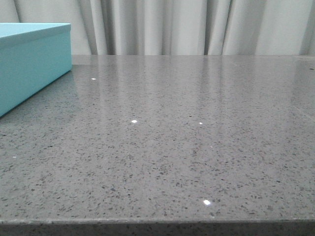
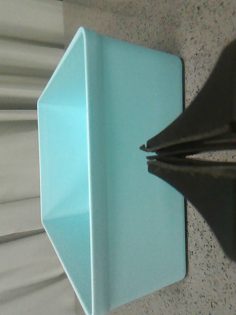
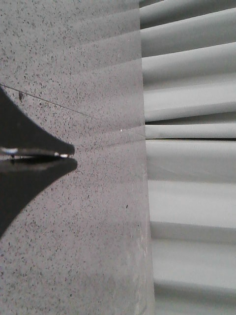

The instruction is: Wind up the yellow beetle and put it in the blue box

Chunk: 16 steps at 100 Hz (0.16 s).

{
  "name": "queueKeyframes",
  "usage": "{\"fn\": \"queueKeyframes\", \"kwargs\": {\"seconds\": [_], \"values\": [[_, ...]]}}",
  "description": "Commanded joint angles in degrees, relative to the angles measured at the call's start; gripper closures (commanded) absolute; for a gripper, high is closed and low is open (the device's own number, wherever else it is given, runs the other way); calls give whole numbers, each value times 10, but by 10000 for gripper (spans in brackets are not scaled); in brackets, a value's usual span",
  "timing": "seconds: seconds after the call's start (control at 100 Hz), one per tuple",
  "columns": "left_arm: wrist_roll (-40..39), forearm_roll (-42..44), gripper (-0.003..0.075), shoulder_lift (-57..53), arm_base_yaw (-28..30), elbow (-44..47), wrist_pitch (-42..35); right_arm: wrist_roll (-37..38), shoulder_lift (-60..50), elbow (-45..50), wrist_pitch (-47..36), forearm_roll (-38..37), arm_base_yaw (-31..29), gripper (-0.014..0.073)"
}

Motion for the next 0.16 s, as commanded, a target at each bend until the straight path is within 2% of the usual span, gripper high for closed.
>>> {"fn": "queueKeyframes", "kwargs": {"seconds": [0.0,0.15], "values": [[-6,-5,741,-17,-5,25,-40,-7,-13,-10,-40,2,-3,660],[-6,-5,741,-17,-5,25,-40,-7,-13,-10,-40,2,-3,660]]}}
